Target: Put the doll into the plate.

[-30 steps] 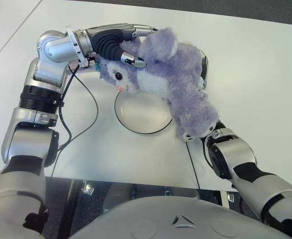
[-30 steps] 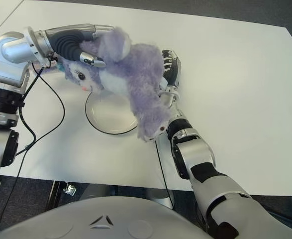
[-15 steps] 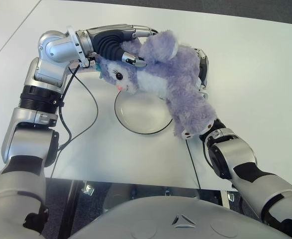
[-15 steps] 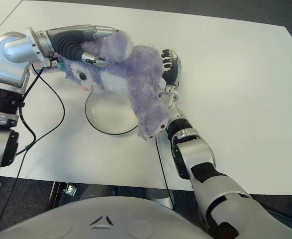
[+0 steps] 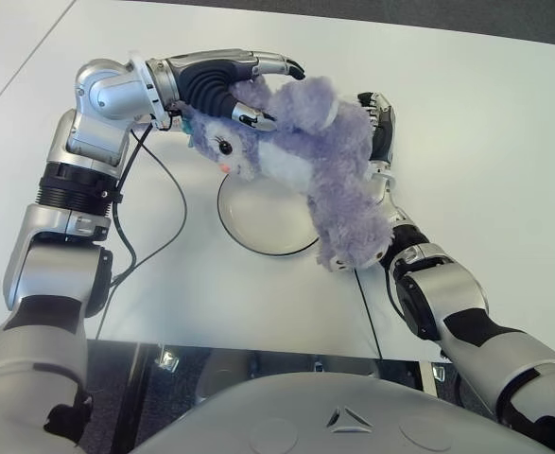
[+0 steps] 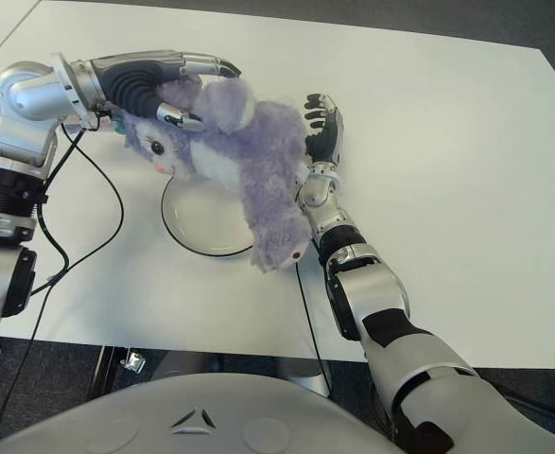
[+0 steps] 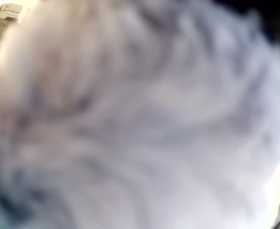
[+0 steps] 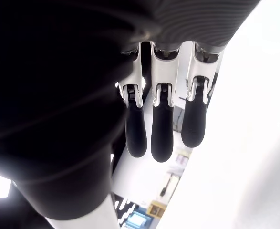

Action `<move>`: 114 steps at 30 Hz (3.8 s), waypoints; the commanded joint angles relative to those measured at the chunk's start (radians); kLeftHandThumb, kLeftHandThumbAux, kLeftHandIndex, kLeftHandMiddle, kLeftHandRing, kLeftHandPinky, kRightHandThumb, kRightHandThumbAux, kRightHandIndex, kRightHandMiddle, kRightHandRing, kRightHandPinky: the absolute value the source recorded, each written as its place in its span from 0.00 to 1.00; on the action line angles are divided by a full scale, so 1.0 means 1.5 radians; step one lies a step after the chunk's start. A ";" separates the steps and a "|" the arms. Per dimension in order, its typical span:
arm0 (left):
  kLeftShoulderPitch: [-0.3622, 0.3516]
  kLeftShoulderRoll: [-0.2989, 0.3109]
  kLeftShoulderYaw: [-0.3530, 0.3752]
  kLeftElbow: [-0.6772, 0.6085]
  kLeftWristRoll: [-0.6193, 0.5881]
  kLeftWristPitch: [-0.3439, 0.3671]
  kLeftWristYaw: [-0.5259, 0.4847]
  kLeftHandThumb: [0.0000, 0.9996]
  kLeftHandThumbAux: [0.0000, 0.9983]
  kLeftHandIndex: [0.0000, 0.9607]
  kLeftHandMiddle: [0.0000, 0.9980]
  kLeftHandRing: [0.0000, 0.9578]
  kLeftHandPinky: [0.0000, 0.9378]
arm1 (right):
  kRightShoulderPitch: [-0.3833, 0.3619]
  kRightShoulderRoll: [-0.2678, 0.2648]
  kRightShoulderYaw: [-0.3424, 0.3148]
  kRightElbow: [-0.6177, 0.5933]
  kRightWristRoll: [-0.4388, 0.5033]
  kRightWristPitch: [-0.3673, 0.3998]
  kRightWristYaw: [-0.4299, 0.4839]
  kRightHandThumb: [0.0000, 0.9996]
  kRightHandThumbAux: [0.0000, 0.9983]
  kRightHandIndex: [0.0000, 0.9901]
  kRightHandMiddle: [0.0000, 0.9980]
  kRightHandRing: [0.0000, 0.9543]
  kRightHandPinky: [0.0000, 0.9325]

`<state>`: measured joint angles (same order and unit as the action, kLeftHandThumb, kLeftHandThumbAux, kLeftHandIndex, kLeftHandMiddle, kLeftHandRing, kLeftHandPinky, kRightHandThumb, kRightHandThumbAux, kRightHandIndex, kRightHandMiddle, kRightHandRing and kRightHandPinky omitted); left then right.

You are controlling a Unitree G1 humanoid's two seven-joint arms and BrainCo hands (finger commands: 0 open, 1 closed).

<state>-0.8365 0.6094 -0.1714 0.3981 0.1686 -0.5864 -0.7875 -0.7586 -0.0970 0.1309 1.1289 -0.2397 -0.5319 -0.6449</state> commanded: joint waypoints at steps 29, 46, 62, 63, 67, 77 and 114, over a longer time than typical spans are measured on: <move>-0.016 0.026 -0.031 0.024 0.015 0.059 -0.057 0.15 0.29 0.00 0.00 0.00 0.00 | 0.271 0.043 -0.001 0.122 -0.004 -0.008 0.028 0.07 1.00 0.30 0.37 0.42 0.44; -0.041 0.061 -0.035 0.014 -0.019 0.055 -0.168 0.12 0.27 0.00 0.00 0.00 0.00 | 0.269 0.044 -0.001 0.123 -0.005 -0.002 0.025 0.09 1.00 0.32 0.38 0.43 0.46; -0.064 0.081 -0.013 0.040 -0.054 0.030 -0.200 0.08 0.27 0.00 0.00 0.00 0.00 | 0.267 0.045 0.005 0.124 -0.013 0.004 0.016 0.10 1.00 0.31 0.37 0.43 0.44; -0.068 0.083 -0.008 0.042 -0.058 0.029 -0.199 0.08 0.27 0.00 0.00 0.00 0.00 | 0.267 0.045 0.004 0.125 -0.012 0.005 0.018 0.10 1.00 0.31 0.37 0.43 0.44; -0.090 0.109 0.016 0.064 -0.079 0.029 -0.211 0.08 0.28 0.00 0.00 0.00 0.00 | 0.266 0.046 0.002 0.125 -0.010 0.007 0.016 0.09 1.00 0.31 0.37 0.43 0.44; -0.141 0.116 0.034 0.130 -0.090 0.058 -0.195 0.08 0.28 0.00 0.00 0.00 0.00 | 0.265 0.051 0.002 0.124 -0.008 0.004 0.019 0.10 1.00 0.31 0.37 0.42 0.44; -0.152 0.103 0.023 0.166 -0.080 0.034 -0.184 0.08 0.28 0.00 0.00 0.00 0.00 | 0.262 0.047 -0.004 0.129 -0.004 0.009 0.029 0.11 1.00 0.31 0.37 0.42 0.44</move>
<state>-1.0501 0.7627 -0.1298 0.6144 0.0552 -0.5232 -1.0241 -0.7561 -0.0969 0.1245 1.1291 -0.2393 -0.5324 -0.6295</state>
